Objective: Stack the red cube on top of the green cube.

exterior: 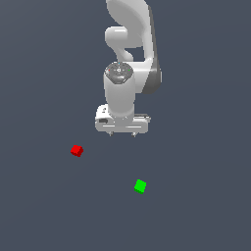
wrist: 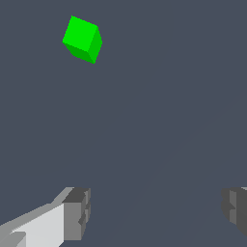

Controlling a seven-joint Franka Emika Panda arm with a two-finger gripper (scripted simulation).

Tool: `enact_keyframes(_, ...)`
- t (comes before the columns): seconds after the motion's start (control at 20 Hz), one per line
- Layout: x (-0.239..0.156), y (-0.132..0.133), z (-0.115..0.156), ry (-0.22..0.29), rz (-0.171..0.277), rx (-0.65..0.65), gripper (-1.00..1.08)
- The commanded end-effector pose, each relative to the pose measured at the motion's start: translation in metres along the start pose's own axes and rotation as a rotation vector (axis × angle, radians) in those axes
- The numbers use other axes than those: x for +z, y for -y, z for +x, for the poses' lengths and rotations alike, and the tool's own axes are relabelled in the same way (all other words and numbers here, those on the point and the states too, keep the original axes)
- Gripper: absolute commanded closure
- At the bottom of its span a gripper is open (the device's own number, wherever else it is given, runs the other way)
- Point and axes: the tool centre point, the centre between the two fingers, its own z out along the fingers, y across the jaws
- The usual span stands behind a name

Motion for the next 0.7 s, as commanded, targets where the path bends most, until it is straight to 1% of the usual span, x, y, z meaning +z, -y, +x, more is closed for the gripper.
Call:
enact_keyframes(0.0,0.000,0.000,0.000,0.000,0.000,0.000,-0.92)
enact_keyframes(0.15,0.002,-0.006,0.001,-0.001,0.000,0.007,-0.92)
enact_keyframes(0.3,0.009,-0.024,0.004,-0.004,-0.002,0.026,-0.92)
enact_keyframes(0.45,0.020,-0.053,0.009,-0.008,-0.003,0.056,-0.92)
enact_keyframes(0.65,0.039,-0.106,0.016,-0.016,-0.006,0.111,-0.92)
